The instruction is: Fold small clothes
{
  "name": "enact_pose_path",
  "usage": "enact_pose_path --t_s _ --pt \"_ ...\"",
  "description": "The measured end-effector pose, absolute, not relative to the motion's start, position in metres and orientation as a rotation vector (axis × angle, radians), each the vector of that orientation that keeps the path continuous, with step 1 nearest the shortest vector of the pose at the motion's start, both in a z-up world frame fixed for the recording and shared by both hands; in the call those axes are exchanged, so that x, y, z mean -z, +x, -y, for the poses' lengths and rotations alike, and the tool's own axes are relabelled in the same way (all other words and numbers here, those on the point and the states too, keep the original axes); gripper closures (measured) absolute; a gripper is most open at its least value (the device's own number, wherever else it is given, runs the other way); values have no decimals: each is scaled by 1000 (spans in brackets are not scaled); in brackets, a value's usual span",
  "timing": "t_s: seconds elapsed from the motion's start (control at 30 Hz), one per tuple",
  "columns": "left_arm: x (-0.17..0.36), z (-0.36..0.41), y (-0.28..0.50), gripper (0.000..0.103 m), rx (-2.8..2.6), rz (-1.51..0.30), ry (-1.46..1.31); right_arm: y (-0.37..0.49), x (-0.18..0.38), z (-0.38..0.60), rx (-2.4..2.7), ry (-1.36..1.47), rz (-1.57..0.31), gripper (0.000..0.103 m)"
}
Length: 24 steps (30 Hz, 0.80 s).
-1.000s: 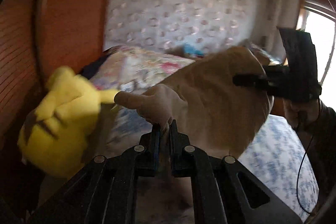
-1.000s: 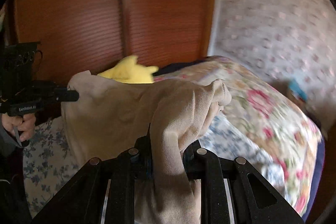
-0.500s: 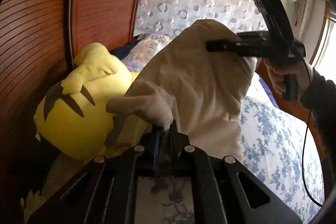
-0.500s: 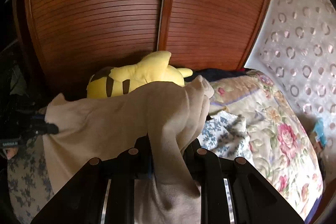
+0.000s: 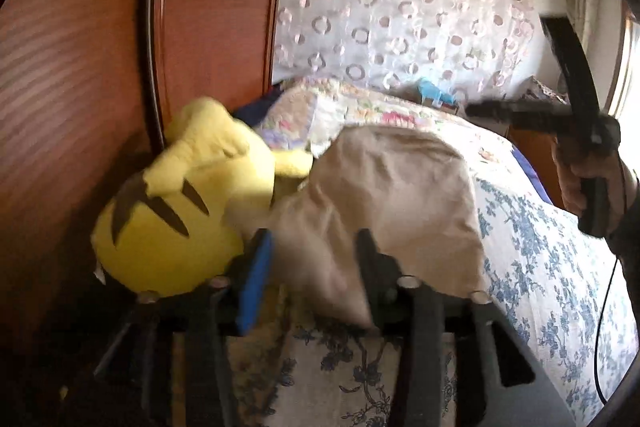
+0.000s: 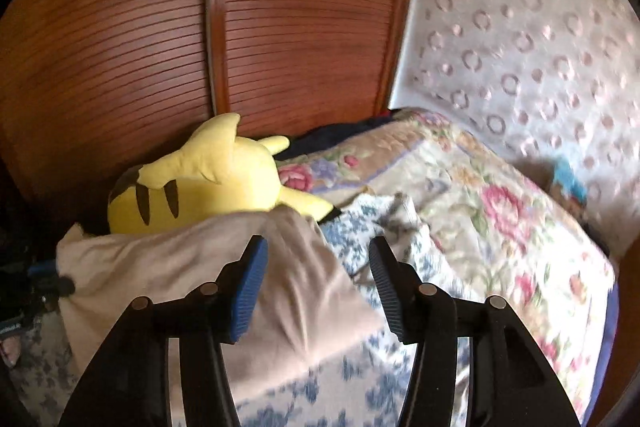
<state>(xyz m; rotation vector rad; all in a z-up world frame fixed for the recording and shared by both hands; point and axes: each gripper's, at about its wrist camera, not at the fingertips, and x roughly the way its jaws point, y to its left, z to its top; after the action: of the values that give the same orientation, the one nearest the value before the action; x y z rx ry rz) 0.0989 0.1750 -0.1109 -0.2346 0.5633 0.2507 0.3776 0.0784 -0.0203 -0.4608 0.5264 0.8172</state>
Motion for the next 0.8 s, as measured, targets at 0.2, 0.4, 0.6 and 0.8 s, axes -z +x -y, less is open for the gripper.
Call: enact_pose_path --t_s 0.2,0.4,0.6,0.8 --pt "84 -160 87 15 -250 -472 -149 336 16 -39 -733 -414 -512 49" --pt "73 -131 86 15 -211 -455 -96 281 24 -10 -702 -328 -495 46" --pt "71 -93 84 15 -130 -449 -63 223 26 26 -656 -263 -480 29" --pt "67 -54 78 15 -50 -438 -46 167 27 60 -575 -206 -453 24"
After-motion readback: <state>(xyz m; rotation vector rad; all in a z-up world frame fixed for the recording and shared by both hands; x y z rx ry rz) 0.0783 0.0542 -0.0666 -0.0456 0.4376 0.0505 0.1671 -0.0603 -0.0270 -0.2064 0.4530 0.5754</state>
